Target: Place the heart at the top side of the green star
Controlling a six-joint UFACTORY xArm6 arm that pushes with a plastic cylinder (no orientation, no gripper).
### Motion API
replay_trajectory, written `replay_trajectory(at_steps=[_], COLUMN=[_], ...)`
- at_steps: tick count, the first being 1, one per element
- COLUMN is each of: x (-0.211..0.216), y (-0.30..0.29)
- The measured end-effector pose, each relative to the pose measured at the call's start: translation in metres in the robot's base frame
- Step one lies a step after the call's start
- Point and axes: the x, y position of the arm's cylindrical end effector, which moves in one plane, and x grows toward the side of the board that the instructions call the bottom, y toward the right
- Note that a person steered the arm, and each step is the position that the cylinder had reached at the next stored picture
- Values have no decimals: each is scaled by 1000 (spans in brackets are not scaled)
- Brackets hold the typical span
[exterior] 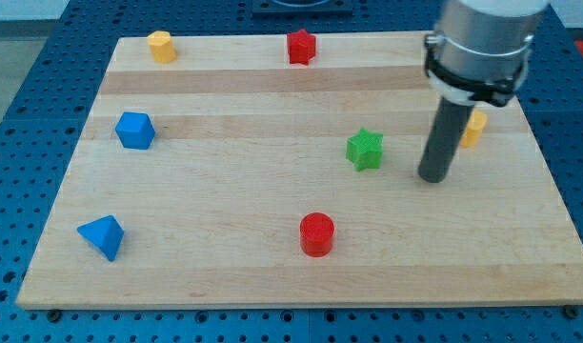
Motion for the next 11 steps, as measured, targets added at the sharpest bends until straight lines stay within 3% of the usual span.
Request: replay_trajectory(at_steps=[2,6,8,11], x=[-14,-87,-118,-93], y=[57,65,38,-37])
